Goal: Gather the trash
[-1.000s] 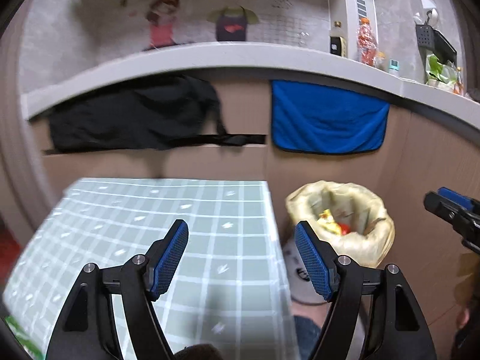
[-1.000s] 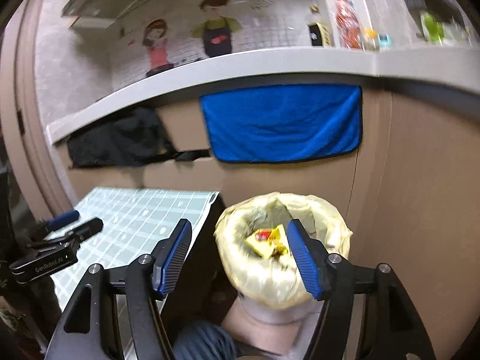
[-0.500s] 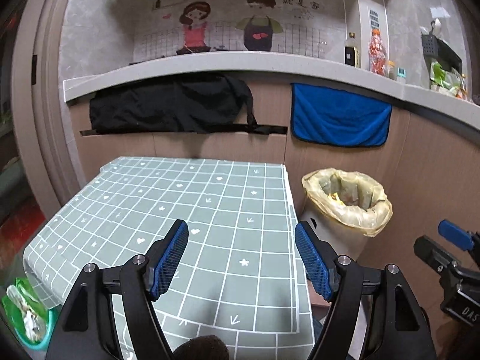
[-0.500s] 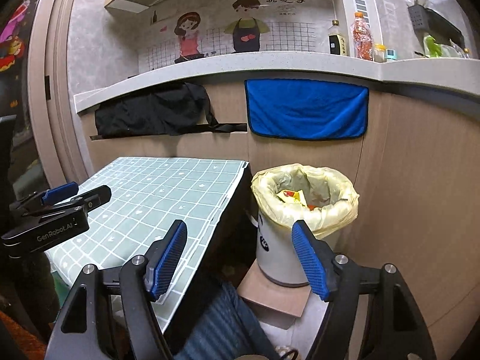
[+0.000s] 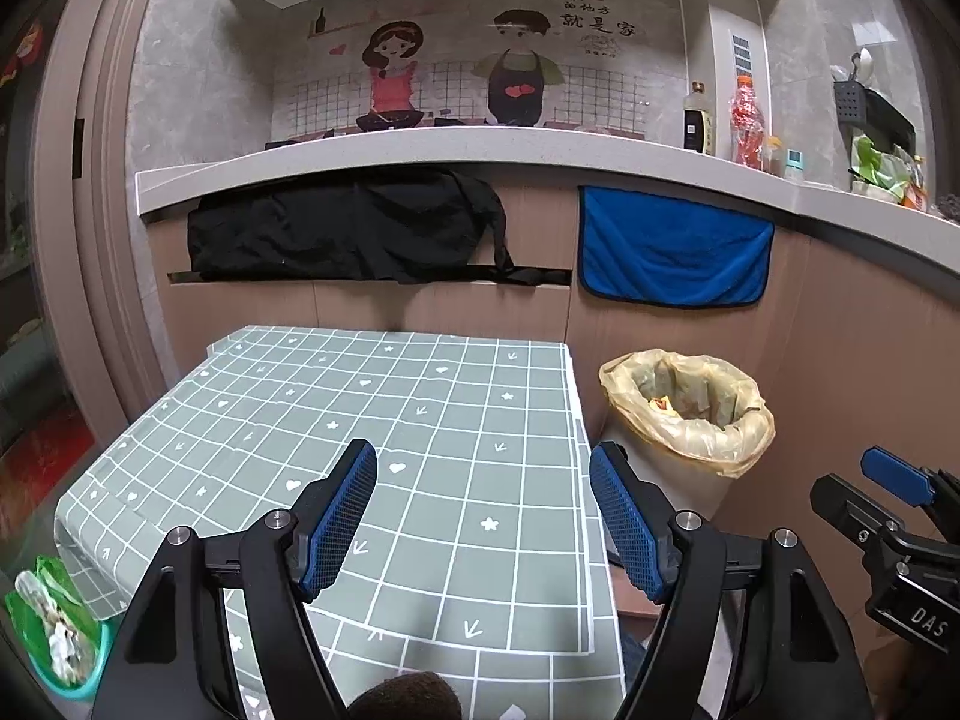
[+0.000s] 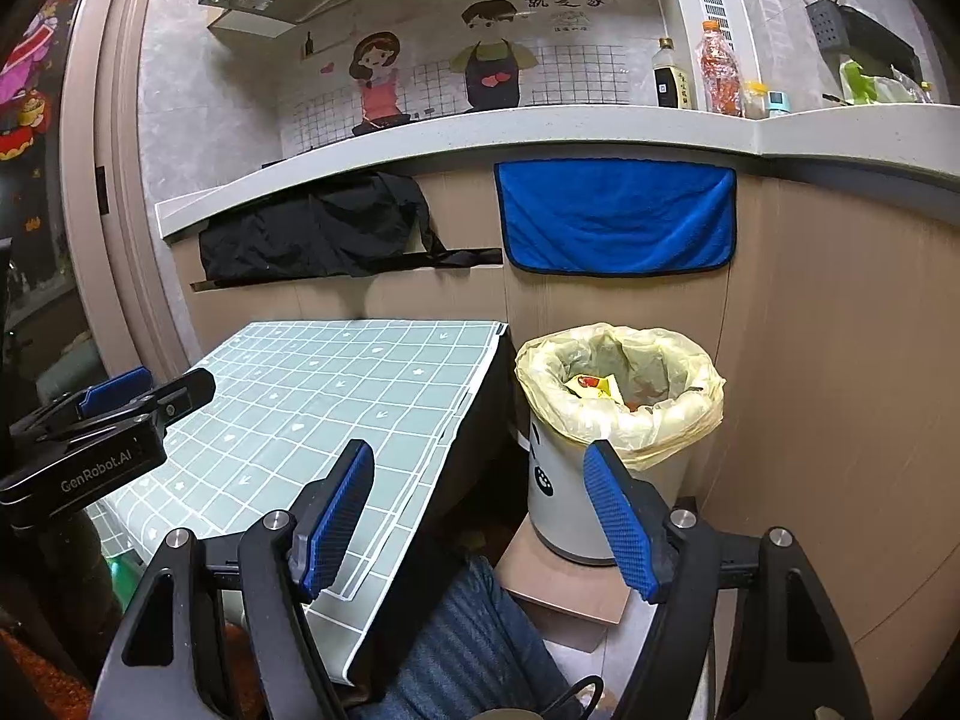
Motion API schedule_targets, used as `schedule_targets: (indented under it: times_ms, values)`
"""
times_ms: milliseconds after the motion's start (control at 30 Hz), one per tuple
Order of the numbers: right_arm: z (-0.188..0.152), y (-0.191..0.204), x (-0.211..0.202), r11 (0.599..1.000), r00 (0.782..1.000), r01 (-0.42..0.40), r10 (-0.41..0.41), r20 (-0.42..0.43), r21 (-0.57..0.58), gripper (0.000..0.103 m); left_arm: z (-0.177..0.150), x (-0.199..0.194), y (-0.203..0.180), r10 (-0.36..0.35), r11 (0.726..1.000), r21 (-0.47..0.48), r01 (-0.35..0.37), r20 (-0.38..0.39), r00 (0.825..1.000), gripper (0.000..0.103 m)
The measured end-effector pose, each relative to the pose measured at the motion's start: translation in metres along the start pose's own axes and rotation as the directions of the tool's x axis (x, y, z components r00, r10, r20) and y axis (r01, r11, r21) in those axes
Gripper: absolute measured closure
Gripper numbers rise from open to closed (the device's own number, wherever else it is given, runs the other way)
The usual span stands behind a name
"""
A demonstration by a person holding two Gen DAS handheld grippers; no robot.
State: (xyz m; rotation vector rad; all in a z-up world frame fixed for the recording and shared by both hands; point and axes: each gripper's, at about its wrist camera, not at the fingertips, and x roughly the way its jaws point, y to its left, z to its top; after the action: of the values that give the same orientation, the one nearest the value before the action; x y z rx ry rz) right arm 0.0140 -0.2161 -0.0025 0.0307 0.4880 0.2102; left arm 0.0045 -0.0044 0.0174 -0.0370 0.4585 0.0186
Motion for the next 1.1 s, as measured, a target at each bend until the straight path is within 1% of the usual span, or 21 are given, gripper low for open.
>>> schedule_targets:
  times_ms: [200,1100]
  values:
    - [0.000,0.002,-0.005,1.000,1.000,0.019,-0.019,0.017,-0.019,0.033,0.000,-0.005,-0.004,0.000,1.000,0.014,0.000,0.007,1.000,0.029]
    - [0.002,0.004,-0.012,1.000,0.999,0.018,-0.018,0.026,-0.011,0.033,-0.001,-0.011,-0.012,-0.012,0.999,0.036,0.011,0.024,1.000,0.029]
